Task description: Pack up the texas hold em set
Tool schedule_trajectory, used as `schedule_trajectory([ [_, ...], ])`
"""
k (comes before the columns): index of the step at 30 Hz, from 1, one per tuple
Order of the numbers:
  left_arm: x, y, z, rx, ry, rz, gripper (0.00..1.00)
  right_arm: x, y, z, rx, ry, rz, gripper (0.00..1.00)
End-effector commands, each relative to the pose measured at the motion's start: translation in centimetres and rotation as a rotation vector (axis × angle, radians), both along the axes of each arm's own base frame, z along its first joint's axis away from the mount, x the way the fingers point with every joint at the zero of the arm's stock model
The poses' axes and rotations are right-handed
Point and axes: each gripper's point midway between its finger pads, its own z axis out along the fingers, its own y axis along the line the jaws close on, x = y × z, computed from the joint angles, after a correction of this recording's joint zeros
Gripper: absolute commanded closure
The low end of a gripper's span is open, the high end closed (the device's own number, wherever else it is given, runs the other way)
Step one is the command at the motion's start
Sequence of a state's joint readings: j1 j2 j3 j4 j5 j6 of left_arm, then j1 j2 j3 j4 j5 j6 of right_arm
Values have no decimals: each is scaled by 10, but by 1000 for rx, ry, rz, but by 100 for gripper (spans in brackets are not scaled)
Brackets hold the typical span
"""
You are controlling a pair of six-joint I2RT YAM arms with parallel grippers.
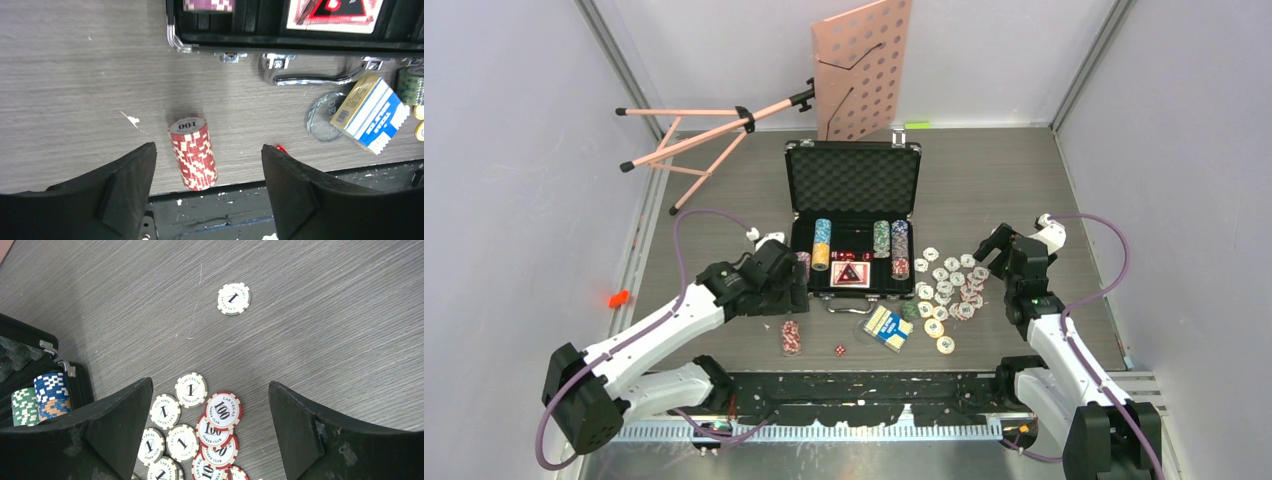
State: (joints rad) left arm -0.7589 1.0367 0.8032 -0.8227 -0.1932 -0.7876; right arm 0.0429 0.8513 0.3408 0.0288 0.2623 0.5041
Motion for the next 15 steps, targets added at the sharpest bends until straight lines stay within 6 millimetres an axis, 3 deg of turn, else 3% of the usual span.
schedule_trajectory([
  [1,-26,-4,-23,-40,148,41,17,13,1,26,4,-71,2,8],
  [6,-38,-3,-38,-105,165,80,13,13,1,26,3,-73,2,8],
  [15,-44,-9,-64,-217,157,127,23,13,1,26,3,-70,3,8],
])
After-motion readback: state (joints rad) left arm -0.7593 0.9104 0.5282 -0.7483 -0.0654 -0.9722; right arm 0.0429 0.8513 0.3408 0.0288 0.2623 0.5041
